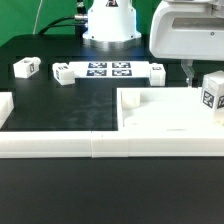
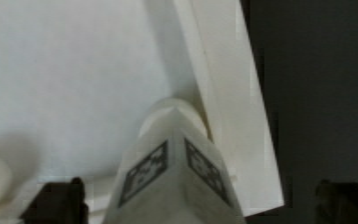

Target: Assemble one leg

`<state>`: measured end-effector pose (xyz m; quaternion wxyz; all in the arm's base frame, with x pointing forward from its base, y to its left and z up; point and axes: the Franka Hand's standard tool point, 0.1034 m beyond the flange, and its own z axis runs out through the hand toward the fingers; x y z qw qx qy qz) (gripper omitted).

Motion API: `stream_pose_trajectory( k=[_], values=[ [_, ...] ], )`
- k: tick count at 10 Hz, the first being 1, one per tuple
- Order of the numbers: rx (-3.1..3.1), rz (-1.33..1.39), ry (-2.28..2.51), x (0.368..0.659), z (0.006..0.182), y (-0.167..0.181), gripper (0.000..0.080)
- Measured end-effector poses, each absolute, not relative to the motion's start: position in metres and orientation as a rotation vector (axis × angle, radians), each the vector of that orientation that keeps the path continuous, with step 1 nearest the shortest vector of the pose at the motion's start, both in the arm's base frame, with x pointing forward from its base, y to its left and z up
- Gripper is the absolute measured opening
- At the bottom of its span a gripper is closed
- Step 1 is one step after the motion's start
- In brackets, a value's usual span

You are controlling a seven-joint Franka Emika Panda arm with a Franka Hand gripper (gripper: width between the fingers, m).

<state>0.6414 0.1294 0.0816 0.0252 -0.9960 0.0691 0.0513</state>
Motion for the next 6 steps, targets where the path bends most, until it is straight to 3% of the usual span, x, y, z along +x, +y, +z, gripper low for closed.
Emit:
stream_pose_trajectory(
  k=[6],
  values=[
    [-3.015,0.104,-0.573,0.6442,0.0805,0.1236,0.0649]
  ],
)
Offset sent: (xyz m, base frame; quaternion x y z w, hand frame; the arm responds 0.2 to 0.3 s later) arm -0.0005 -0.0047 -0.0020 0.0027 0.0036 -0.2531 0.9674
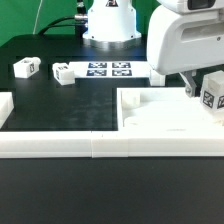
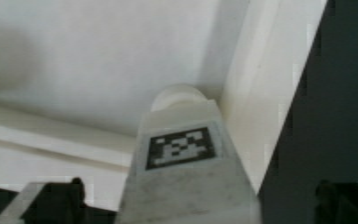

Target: Assemble one leg

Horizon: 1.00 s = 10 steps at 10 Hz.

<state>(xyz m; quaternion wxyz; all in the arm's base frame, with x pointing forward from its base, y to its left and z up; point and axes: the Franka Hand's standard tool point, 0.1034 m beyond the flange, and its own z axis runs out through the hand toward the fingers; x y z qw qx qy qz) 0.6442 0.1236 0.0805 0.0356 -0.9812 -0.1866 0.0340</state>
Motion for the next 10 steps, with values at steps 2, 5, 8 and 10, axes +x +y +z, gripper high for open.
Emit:
stream_pose_trajectory(
  k=[2,5,8,10],
  values=[
    [-3.015,0.102,-0.565,0.6445,0.0801,0.1234,0.0521],
    [-3.017,0.102,-0.564,0.6447,0.0799,0.1224,0.0291],
    [-3.029,0.099,-0.474,0.6450,0.0795,0.1220,0.0291],
    [-3.053,0.073,0.047,0.6443,0.0790,0.1182,0.0291]
  ],
)
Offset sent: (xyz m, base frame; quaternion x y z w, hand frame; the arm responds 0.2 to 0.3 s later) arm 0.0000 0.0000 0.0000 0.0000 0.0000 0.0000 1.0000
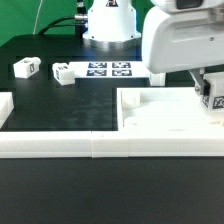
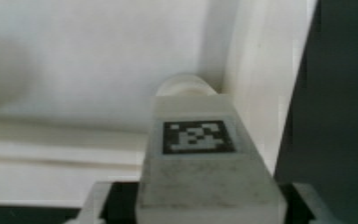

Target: Assemble one leg

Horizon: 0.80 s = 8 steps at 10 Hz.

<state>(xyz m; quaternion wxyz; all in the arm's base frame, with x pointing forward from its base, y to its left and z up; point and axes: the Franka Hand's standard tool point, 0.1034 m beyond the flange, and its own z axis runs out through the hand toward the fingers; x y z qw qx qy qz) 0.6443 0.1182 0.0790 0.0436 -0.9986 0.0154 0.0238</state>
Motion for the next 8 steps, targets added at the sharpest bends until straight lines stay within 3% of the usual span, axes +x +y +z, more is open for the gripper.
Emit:
stream_pose_trajectory(
  k=[8],
  values=[
    [-2.756,0.062,1.362,0.6435,0.0781,0.1135,0.0292]
  ],
)
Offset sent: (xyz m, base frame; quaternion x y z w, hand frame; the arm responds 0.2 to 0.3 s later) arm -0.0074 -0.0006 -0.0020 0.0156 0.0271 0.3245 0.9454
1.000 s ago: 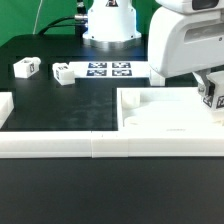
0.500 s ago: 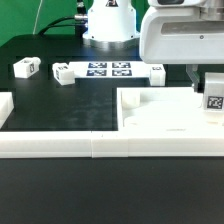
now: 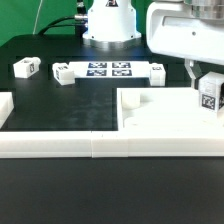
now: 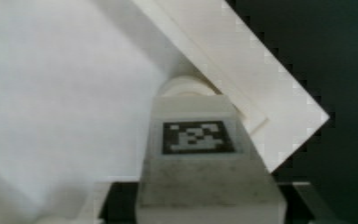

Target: Assemble one leg

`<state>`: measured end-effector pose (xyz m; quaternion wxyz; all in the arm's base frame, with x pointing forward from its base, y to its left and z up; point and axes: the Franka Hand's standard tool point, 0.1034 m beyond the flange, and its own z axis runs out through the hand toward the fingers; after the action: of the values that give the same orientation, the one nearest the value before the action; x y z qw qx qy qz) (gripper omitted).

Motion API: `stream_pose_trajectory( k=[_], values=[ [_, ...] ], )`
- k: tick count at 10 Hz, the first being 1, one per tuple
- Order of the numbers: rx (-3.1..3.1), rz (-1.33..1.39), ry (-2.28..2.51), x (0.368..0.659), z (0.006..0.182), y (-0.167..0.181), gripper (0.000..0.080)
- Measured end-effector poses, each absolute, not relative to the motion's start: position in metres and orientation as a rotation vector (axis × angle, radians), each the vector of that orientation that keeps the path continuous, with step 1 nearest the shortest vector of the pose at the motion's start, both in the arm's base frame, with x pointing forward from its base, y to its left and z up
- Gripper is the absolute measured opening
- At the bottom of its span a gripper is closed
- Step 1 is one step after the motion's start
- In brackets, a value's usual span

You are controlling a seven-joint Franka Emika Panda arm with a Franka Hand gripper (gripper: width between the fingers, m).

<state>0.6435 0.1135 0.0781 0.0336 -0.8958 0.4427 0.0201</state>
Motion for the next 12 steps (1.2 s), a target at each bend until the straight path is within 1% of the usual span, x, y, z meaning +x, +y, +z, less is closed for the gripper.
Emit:
stream_pose_trajectory(
  k=[2,3,4,5,6,8,12],
  values=[
    [-2.720,0.072,1.440,0.6432,0.0783,0.1134,0.0292],
    [-2.714,0.071,1.445,0.6434,0.0783,0.1144,0.0408],
    [-2.730,0.070,1.413,0.6434,0.0783,0.1147,0.0408],
    [-2.749,0.073,1.381,0.6427,0.0778,0.1168,0.0543],
    [-2.790,0.083,1.301,0.6413,0.0766,0.1215,0.0627],
    [-2.955,0.085,0.859,0.6443,0.0773,0.1190,0.0643],
    [-3.063,0.082,0.235,0.6487,0.0770,0.1133,0.0649]
  ],
)
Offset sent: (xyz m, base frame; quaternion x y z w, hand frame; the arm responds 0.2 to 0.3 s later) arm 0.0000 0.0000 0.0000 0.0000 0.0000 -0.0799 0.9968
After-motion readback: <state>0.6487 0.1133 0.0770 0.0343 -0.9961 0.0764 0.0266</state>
